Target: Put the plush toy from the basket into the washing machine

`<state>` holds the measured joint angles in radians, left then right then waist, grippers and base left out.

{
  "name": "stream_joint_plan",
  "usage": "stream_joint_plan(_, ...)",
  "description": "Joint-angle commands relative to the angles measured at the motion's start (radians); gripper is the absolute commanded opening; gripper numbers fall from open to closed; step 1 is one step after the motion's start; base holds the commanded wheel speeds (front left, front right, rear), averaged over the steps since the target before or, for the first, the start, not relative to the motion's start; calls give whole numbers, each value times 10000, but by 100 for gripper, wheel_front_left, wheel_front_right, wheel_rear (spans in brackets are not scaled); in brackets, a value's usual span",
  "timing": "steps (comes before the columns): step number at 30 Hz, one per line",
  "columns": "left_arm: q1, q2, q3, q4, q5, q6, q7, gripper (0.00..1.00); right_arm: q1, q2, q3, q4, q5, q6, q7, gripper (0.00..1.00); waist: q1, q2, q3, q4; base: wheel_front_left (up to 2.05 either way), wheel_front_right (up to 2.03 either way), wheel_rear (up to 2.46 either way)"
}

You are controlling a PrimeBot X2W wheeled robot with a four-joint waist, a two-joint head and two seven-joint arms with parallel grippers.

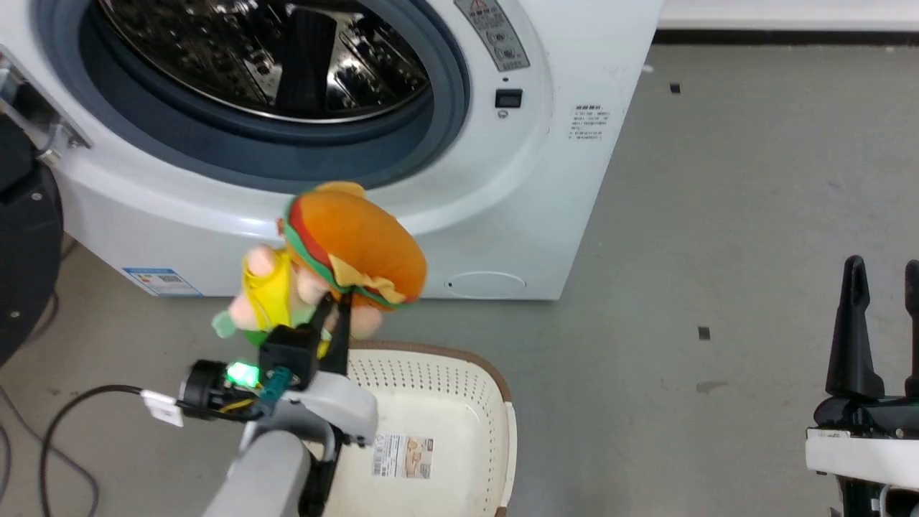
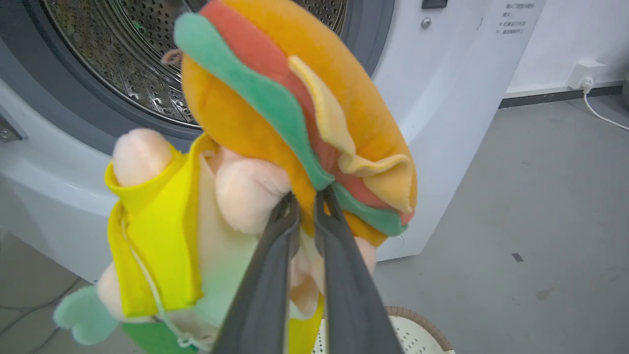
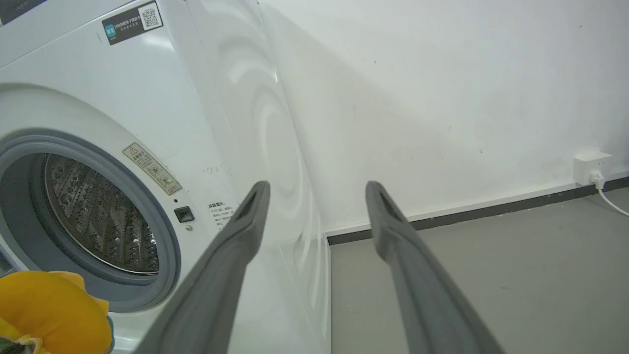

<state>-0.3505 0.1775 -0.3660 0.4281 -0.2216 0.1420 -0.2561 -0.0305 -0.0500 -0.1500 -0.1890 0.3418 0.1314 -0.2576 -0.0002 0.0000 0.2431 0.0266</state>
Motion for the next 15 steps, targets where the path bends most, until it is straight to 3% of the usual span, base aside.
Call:
stream_joint_plan(1, -164, 102, 183, -174, 41, 82, -56, 0, -68, -2, -1, -2, 14, -7, -42, 100, 2, 0, 255, -88, 0, 0, 0)
stream_joint_plan(15, -3702, 1119, 1724, 418, 124, 64, -56, 0, -1261, -2, 105, -166, 239, -7, -42, 100, 2, 0, 2760, -1128, 0, 0, 0)
